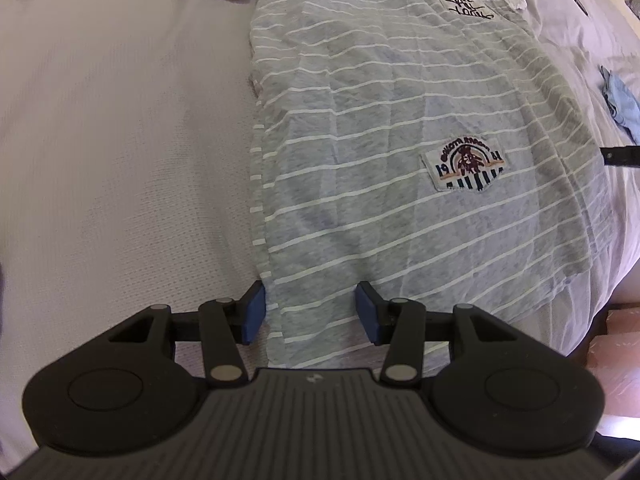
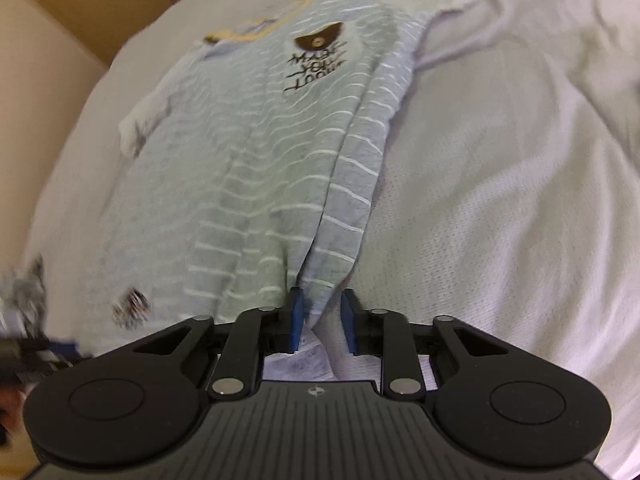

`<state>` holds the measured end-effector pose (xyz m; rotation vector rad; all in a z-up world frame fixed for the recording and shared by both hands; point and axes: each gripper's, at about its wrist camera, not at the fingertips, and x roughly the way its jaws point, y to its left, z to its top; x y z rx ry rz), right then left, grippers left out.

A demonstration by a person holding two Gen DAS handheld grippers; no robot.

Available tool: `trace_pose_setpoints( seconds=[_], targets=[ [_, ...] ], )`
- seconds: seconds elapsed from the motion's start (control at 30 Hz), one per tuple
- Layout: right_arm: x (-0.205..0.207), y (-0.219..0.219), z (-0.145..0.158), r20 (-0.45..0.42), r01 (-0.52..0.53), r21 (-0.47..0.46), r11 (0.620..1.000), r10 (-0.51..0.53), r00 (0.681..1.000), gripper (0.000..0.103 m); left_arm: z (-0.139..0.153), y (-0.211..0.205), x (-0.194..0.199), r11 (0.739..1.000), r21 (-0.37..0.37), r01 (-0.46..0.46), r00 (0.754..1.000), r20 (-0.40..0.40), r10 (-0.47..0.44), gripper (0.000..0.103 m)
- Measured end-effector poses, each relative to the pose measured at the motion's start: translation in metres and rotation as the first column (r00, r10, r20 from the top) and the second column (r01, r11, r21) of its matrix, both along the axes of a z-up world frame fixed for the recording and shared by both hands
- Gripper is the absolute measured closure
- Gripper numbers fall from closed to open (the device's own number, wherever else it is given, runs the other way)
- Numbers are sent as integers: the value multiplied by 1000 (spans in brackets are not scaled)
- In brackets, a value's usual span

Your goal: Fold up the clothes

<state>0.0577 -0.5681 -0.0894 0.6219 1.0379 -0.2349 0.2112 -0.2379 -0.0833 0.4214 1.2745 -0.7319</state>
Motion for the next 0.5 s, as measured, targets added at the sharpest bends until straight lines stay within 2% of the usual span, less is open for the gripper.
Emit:
trace_pose_setpoints(
  seconds=[0.07, 0.13, 0.2, 0.27, 0.33, 0.43, 0.47, 0.5],
  targets=[
    [-5, -3, 6, -21, 6, -60, 998, -7, 1000, 103, 2, 2, 0, 1000, -3, 4, 1000, 0, -4, 61],
    [-19, -17, 17, -30, 67, -123, 990, -71, 997, 103, 3, 5, -1, 1000, -6, 12, 1000, 1, -12, 61],
    [-33, -31, 25, -24, 125, -139, 982, -129, 991, 103, 4, 5, -2, 1000, -5, 17, 1000, 1, -17, 60],
    [-42, -38, 29, -3, 131, -113, 985, -132, 991, 99, 4, 5, -3, 1000, -3, 19, 1000, 1, -19, 60],
    [-38, -29, 26, 2, 81, -78, 994, -81, 997, 93, 5, 5, -4, 1000, 0, 22, 1000, 1, -22, 60],
    [-28, -9, 16, 11, 2, 13, 1000, -2, 1000, 83, 7, 5, -5, 1000, -1, 30, 1000, 1, -30, 60],
    [-25, -3, 14, 15, 2, 49, 999, -2, 1000, 75, 8, 5, -6, 999, -2, 34, 999, 2, -34, 59],
    [-25, 3, 15, 20, 5, 71, 997, -6, 1000, 72, 8, 5, -6, 999, -5, 37, 999, 3, -37, 59]
  ],
)
